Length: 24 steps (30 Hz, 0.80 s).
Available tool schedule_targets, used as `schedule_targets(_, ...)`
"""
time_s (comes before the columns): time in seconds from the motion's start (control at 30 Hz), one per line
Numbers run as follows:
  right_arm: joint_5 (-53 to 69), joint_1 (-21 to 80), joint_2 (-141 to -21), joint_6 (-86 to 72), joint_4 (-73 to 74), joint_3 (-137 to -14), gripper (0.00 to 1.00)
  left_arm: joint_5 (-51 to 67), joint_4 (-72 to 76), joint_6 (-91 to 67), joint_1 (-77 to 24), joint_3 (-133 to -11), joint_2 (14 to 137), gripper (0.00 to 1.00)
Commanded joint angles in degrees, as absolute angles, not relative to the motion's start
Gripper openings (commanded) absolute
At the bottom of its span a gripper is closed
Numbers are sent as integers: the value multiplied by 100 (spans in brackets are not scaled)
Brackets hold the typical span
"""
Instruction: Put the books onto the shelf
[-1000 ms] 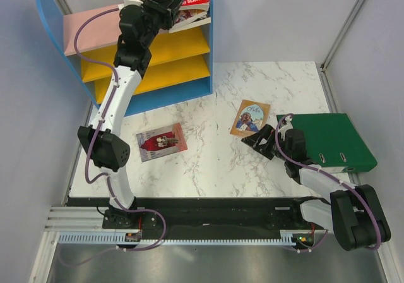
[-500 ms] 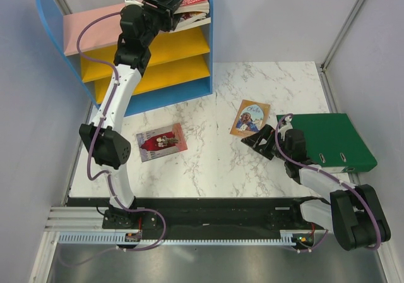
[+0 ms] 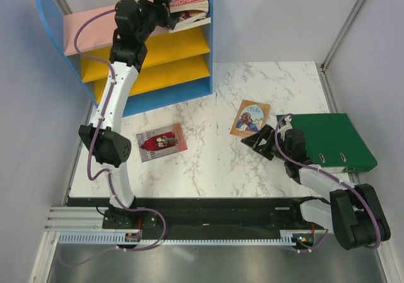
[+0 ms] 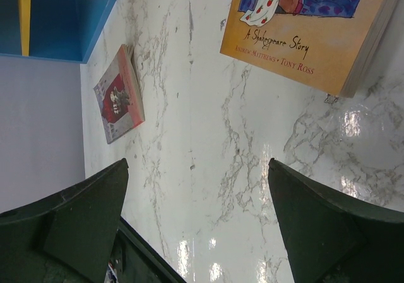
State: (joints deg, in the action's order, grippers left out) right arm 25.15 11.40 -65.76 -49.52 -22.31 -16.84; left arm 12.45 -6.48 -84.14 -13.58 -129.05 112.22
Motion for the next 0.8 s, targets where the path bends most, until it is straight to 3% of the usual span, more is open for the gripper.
schedule_targets(0.0, 2593, 1160, -6583, -4948, -2470, -1652, 98, 1441, -1071, -8578, -1327, -13649, 11241, 84)
schedule_targets(0.3, 2610, 1160, -6592, -4957, -2478, -1661, 98, 1660, -1679, -8209, -1274, -13588, 11039, 87)
schedule_targets(0.77, 2610, 1151, -6583, -4957, -2461, -1661, 98, 2258, -1793, -8077, -1248, -12472, 10319, 88)
